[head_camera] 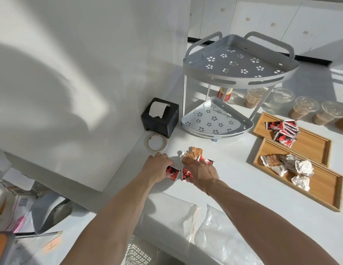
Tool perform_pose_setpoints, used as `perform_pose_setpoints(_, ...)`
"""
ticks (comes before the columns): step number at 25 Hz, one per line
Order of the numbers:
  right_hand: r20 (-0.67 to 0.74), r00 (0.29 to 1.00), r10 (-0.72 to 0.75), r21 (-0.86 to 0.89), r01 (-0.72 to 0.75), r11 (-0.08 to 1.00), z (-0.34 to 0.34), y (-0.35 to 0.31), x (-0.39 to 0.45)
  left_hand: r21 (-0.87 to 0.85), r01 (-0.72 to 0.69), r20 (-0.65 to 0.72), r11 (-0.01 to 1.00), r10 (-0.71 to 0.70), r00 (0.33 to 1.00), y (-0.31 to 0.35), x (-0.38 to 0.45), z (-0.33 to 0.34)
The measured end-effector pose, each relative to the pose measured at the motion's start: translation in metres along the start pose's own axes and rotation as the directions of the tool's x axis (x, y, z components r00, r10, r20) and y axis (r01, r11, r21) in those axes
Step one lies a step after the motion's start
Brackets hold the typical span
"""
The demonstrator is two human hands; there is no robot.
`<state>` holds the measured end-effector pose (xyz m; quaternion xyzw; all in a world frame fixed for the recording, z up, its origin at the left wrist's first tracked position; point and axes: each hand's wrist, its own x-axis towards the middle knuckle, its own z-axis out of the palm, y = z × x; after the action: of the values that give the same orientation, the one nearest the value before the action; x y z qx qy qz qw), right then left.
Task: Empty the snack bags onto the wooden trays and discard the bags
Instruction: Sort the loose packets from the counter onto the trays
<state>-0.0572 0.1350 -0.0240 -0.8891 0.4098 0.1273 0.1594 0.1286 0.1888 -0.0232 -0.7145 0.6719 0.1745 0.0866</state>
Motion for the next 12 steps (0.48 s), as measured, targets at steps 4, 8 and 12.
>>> perform_pose_setpoints(4,-0.013,0.999,0.043,-0.063,-0.044,0.997,0.014,-0.004,0.005,0.03,-0.009,-0.011,1.0,0.01,1.0,-0.002,-0.002,0.012)
perform_pose_setpoints(8,-0.044,0.997,0.067,-0.021,-0.068,0.997,0.018,0.0,0.005,-0.099,0.029,-0.052,0.995,-0.034,0.998,-0.005,-0.002,0.017)
perform_pose_setpoints(12,-0.032,0.997,0.069,-0.003,-0.069,0.998,0.012,0.004,0.001,-0.119,0.058,-0.034,0.991,-0.062,0.997,0.001,-0.002,0.015)
